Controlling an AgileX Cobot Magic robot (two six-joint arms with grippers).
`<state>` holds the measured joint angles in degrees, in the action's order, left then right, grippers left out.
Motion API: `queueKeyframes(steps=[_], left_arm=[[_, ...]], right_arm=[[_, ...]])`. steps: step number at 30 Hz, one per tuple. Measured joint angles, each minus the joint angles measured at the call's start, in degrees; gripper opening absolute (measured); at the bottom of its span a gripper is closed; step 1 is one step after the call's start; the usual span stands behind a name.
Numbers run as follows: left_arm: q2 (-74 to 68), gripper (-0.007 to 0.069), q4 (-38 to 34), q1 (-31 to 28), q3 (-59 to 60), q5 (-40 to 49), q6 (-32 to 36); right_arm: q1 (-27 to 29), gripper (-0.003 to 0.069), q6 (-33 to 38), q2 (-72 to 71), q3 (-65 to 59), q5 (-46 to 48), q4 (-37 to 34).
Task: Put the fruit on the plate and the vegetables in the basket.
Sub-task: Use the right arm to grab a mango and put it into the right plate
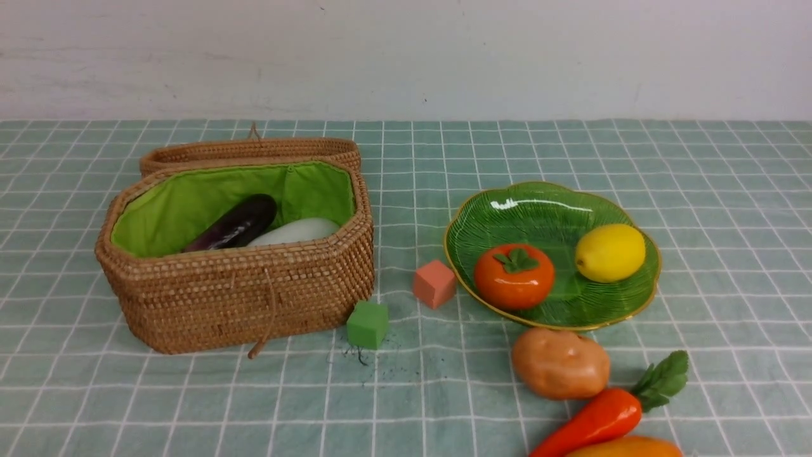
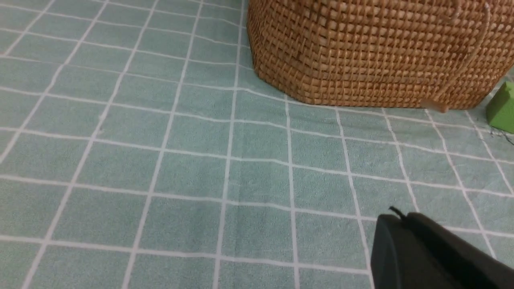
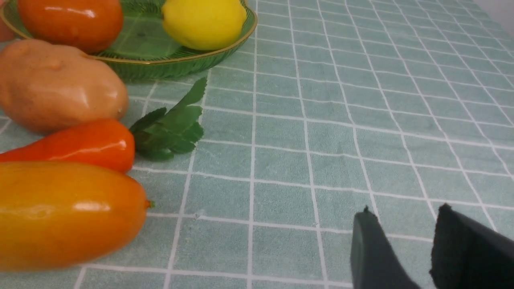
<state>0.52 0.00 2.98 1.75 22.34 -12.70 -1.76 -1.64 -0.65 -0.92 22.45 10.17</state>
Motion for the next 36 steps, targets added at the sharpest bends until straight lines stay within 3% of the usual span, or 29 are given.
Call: queueKeyframes(steps=[36], left_arm=[[0.0,0.0018,0.0,2.0,0.0,0.0,-0.2]], right_arm=[[0.0,0.0241,0.0,0.0,0.0,0.0,0.0]])
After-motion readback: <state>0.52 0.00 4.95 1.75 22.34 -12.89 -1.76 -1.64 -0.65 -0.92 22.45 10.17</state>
